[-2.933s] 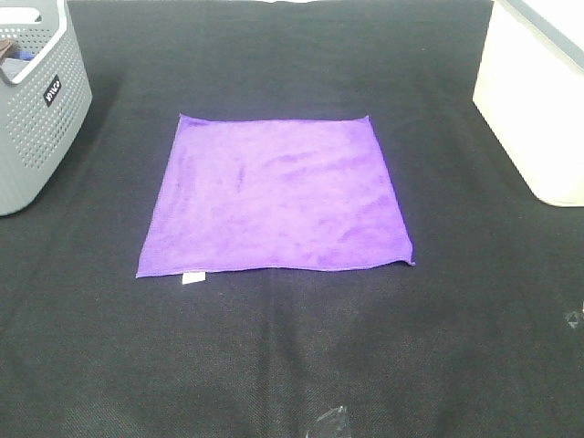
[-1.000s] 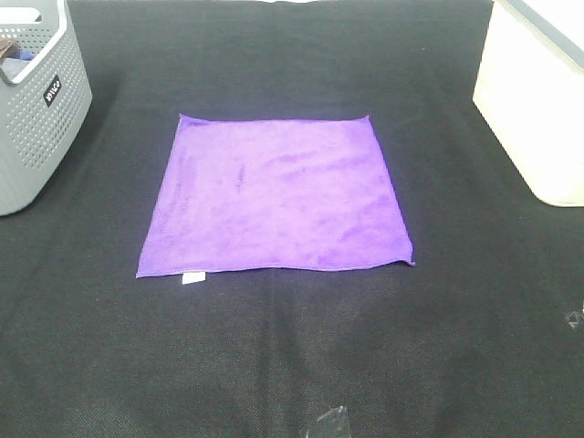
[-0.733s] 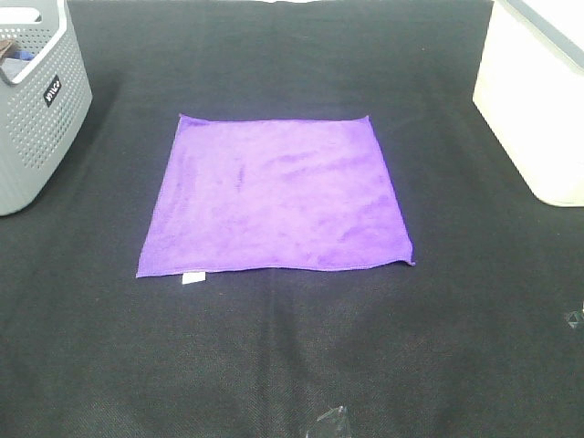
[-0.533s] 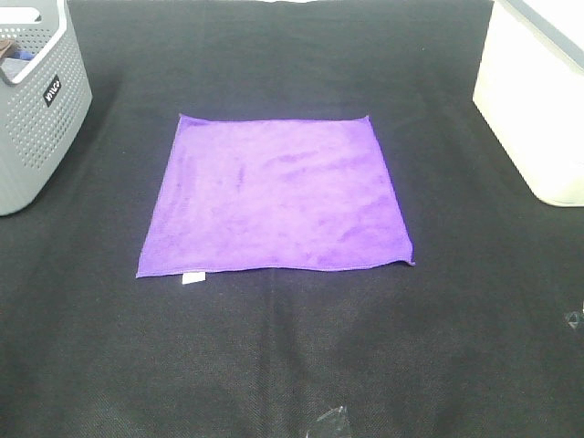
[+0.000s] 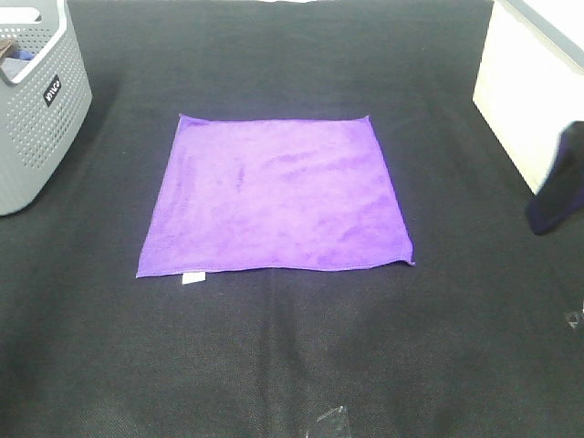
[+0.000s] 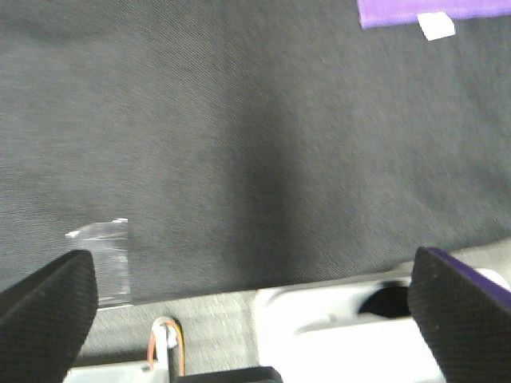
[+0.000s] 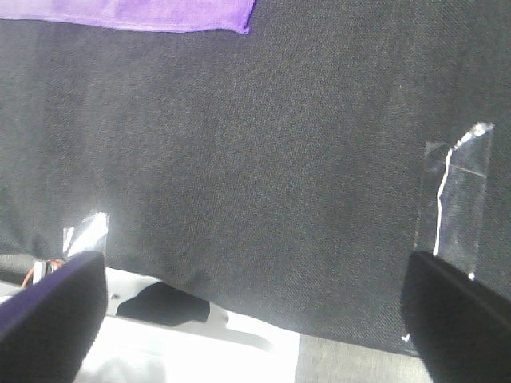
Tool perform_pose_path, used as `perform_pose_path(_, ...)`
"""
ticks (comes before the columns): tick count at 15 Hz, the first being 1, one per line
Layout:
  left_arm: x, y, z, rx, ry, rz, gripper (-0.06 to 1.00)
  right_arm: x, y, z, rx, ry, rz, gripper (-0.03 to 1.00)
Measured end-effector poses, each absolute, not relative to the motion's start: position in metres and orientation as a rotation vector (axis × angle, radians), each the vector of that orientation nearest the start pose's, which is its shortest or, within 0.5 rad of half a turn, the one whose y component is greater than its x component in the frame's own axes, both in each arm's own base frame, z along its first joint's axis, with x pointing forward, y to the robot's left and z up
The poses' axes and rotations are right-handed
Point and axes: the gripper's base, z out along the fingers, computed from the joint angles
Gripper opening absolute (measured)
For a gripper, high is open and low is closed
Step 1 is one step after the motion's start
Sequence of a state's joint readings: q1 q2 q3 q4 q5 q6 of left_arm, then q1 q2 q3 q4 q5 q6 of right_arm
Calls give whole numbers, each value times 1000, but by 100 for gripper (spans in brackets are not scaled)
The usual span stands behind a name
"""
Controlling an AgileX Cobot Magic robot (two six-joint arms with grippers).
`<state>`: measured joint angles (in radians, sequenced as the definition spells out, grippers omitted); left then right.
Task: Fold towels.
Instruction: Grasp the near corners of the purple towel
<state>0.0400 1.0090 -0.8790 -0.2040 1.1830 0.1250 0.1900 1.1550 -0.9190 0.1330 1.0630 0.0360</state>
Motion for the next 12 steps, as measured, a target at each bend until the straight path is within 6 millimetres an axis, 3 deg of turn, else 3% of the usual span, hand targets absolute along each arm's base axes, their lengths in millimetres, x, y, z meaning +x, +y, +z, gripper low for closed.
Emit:
perform_pose_path(2, 199, -17, 288, 94, 2838, -371, 99, 222, 54, 286, -167, 2830, 244, 89)
perform_pose_path(3, 199, -17, 288, 94, 2838, -371, 99, 222, 54, 286, -167, 2830, 244, 89)
perform_pose_path(4, 236, -16, 273, 82, 2872, -386, 99, 259, 65, 279, -194, 2861, 295, 86)
perform_pose_path(5, 236, -16, 273, 82, 2872, -386, 99, 259, 65, 279, -194, 2861, 295, 86)
perform_pose_path(6, 256, -15, 271, 73, 2865, -388, 99, 275, 68, 277, -186, 2854, 344, 85)
perform_pose_path(8, 294, -19, 258, 93, 2884, -413, 99, 305, 55, 264, -78, 2844, 547, 83)
perform_pose_path(9, 322, -28, 237, 137, 2917, -438, 99, 325, 36, 247, -25, 2782, 769, 82)
perform_pose_path(10, 322, -28, 237, 137, 2917, -438, 99, 325, 36, 247, -25, 2782, 769, 82)
perform_pose_path(12, 345, -28, 215, 128, 2926, -433, 99, 336, 33, 228, -30, 2784, 829, 81)
